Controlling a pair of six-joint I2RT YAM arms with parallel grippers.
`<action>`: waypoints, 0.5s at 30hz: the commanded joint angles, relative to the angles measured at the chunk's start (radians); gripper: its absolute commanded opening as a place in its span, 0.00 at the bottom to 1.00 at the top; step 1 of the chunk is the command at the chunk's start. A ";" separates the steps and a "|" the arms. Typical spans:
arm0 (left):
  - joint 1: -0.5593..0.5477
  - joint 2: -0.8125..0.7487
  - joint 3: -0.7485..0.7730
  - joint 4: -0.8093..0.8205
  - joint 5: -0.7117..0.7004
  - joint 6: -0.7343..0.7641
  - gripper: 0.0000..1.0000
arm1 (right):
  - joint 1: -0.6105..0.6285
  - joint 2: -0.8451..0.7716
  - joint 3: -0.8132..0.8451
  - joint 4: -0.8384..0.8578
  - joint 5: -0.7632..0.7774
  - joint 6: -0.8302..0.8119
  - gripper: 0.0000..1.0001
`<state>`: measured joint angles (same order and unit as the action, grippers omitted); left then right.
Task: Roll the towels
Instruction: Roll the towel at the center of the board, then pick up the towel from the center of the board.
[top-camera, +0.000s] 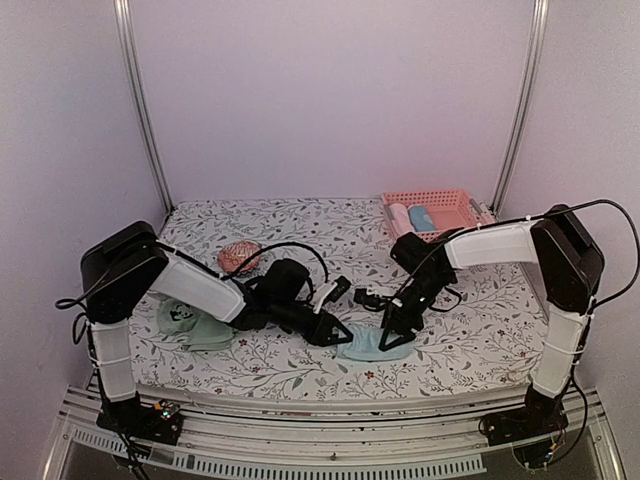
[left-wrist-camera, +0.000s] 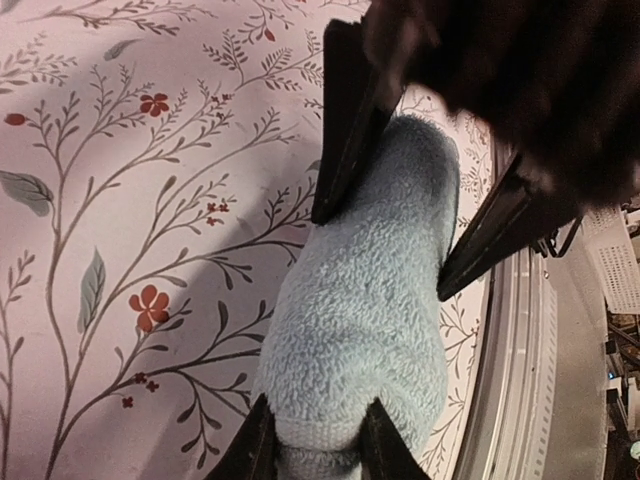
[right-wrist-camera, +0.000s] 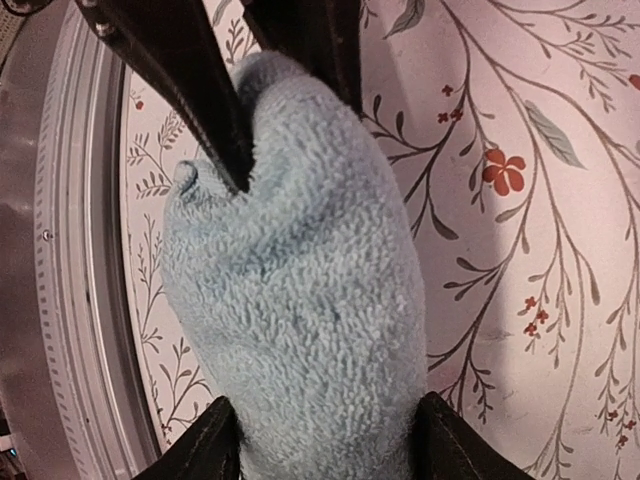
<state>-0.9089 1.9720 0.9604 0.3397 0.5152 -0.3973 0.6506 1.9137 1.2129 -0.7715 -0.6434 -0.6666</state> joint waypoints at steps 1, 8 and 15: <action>0.014 0.051 0.001 -0.024 0.017 -0.017 0.23 | 0.067 -0.026 -0.061 0.070 0.133 -0.032 0.61; 0.023 0.041 0.000 -0.029 0.023 -0.023 0.24 | 0.109 -0.002 -0.085 0.129 0.217 -0.009 0.41; 0.044 -0.074 -0.010 -0.101 -0.067 0.014 0.49 | 0.070 -0.088 -0.055 0.082 0.179 0.002 0.20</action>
<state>-0.8902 1.9793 0.9657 0.3355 0.5320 -0.4126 0.7448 1.8748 1.1492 -0.6624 -0.4629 -0.6712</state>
